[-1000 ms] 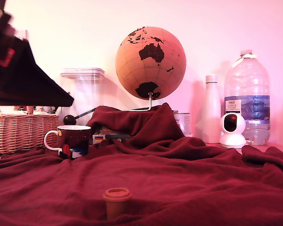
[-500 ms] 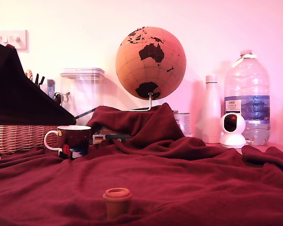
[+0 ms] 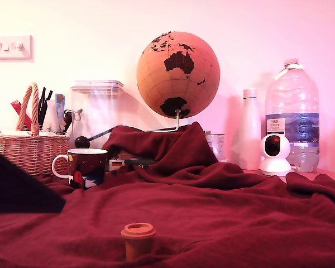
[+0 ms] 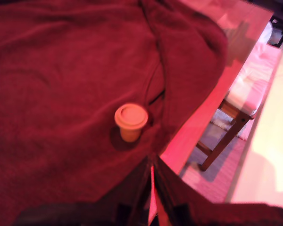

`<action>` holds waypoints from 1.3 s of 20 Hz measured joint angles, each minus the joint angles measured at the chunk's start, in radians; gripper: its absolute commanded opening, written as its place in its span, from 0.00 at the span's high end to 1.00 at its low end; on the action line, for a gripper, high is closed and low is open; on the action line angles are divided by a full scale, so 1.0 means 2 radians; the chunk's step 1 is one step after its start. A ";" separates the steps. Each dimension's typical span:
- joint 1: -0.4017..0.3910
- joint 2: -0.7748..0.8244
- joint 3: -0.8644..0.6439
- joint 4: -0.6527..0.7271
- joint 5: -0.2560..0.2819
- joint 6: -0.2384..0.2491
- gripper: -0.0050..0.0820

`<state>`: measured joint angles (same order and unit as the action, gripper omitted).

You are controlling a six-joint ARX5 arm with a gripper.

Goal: Pick up the coffee capsules on the table and drop them inside the coffee cup

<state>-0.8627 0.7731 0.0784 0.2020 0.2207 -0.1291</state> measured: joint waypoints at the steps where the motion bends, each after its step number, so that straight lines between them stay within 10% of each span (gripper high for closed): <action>1: 0.000 0.000 0.000 0.000 0.000 0.000 0.96; 4: 0.000 0.000 0.000 0.000 -0.001 0.000 0.91; 8: 0.000 0.000 0.000 0.001 -0.009 0.000 0.12; 26: 0.000 0.025 0.000 0.047 -0.037 0.012 0.10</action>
<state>-0.8627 0.8227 0.0784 0.2970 0.1471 -0.1043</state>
